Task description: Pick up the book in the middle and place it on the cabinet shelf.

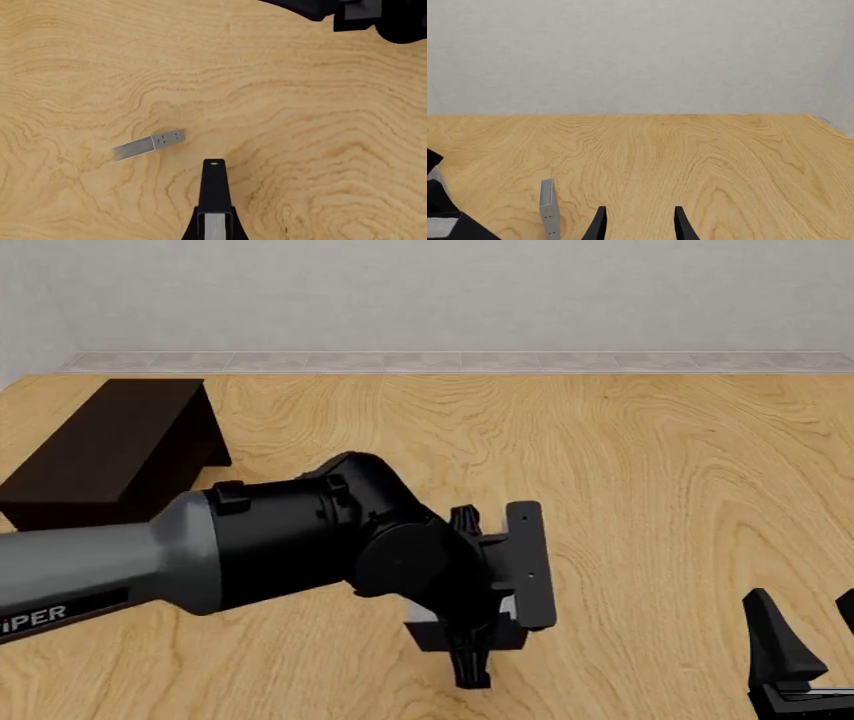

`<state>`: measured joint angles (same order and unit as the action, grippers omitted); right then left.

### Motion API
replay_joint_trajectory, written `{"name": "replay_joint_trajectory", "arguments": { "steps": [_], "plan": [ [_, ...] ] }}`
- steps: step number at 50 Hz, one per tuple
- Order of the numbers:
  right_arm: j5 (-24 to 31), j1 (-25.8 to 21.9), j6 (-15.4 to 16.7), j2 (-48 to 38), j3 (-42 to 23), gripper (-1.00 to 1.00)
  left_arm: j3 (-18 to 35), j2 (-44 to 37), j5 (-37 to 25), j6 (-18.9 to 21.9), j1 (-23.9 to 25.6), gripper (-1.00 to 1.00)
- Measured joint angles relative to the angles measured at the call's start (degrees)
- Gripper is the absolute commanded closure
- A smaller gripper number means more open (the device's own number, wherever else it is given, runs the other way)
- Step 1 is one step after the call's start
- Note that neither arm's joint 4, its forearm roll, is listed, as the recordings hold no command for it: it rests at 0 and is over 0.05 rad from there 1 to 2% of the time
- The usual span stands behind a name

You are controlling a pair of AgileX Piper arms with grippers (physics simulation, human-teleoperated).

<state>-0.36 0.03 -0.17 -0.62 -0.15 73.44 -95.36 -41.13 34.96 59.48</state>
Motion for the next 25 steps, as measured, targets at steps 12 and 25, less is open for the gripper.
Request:
{"name": "replay_joint_trajectory", "arguments": {
  "steps": [12,25],
  "plan": [
    [0.0,0.0,0.0,0.0,0.0,-1.0,1.72,2.06,-1.83,1.81,-1.04,1.0],
    [0.0,0.0,0.0,0.0,0.0,-1.0,3.83,4.24,-4.26,3.47,-2.52,1.0]
  ]
}}
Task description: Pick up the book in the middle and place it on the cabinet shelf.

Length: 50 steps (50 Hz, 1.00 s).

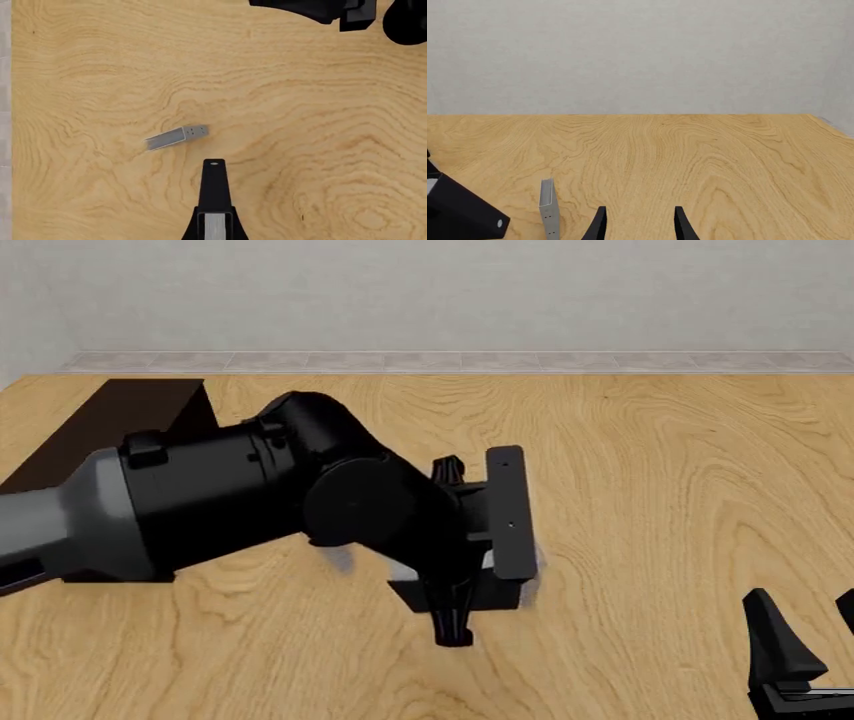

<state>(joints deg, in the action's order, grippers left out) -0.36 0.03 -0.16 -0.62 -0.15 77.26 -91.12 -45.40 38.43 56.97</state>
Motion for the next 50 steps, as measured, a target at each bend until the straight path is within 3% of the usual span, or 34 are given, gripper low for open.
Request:
{"name": "replay_joint_trajectory", "arguments": {
  "steps": [26,50],
  "plan": [
    [0.0,0.0,0.0,0.0,0.0,-1.0,6.38,2.08,-0.04,6.36,-10.2,1.0],
    [0.0,0.0,0.0,0.0,0.0,-1.0,3.52,7.56,7.4,9.57,-20.04,1.0]
  ]
}}
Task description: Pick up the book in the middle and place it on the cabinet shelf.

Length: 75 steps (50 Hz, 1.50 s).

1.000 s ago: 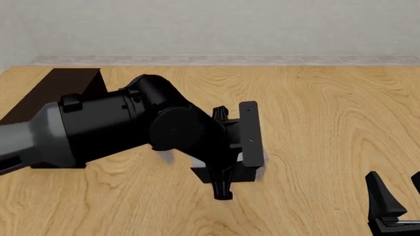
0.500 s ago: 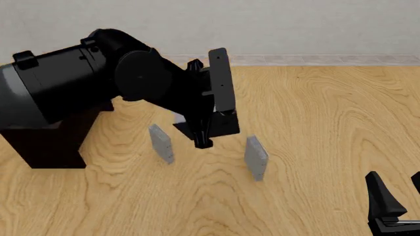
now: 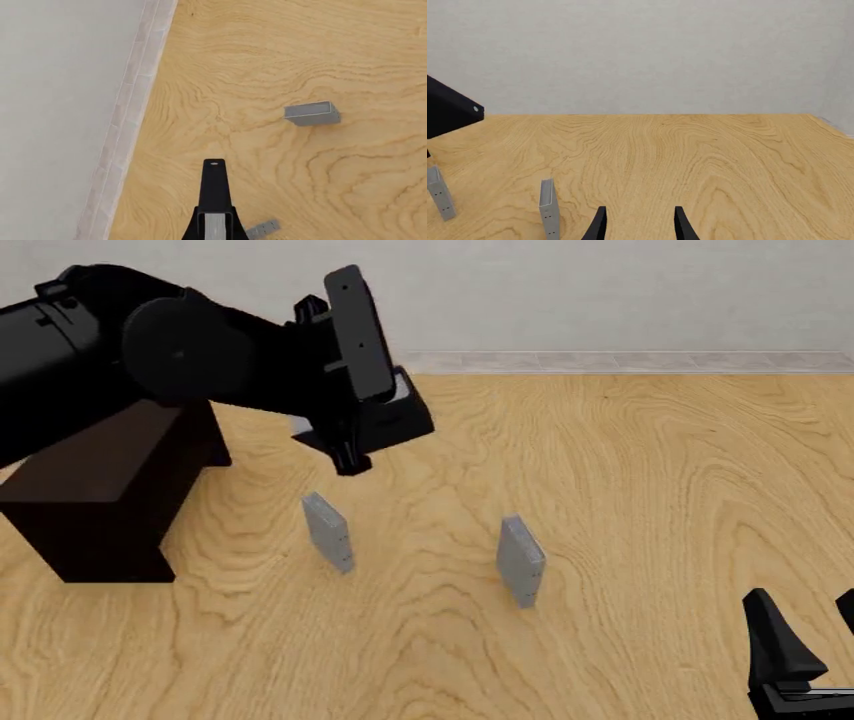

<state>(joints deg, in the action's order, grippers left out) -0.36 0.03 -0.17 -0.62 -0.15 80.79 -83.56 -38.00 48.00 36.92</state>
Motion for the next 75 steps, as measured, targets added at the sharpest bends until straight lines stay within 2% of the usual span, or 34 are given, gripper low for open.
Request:
{"name": "replay_joint_trajectory", "arguments": {
  "steps": [21,75],
  "plan": [
    [0.0,0.0,0.0,0.0,0.0,-1.0,-1.75,3.07,4.27,0.64,-7.53,1.0],
    [0.0,-0.01,0.0,0.0,0.0,-1.0,-3.6,8.22,6.02,6.17,-24.2,1.0]
  ]
}}
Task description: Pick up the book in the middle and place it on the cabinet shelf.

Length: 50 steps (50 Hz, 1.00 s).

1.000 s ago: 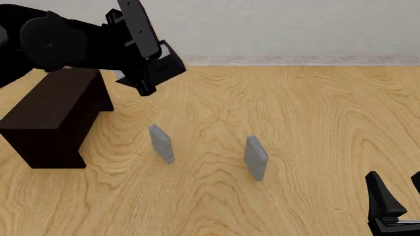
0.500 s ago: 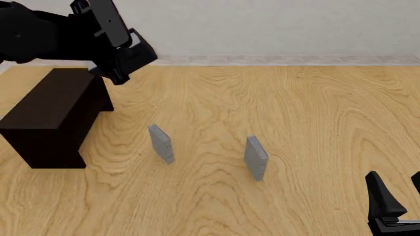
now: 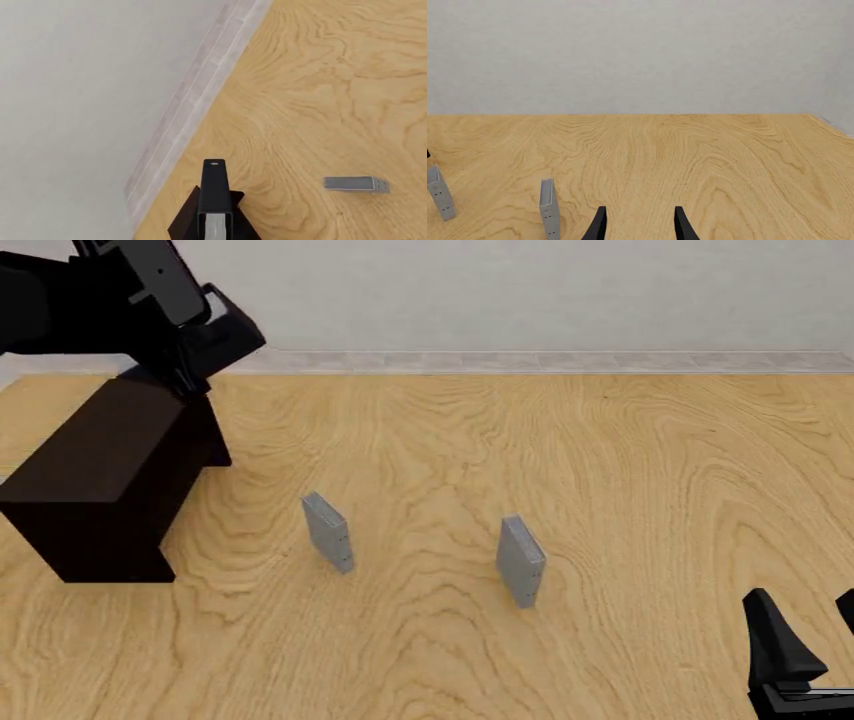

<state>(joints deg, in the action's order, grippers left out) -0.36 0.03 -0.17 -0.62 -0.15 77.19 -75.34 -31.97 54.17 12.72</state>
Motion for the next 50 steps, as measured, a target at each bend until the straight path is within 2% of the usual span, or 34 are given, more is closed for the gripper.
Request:
{"name": "replay_joint_trajectory", "arguments": {
  "steps": [50],
  "plan": [
    [0.0,0.0,0.01,0.0,0.0,-1.0,-1.62,4.49,2.06,2.64,-11.38,1.0]
  ]
}}
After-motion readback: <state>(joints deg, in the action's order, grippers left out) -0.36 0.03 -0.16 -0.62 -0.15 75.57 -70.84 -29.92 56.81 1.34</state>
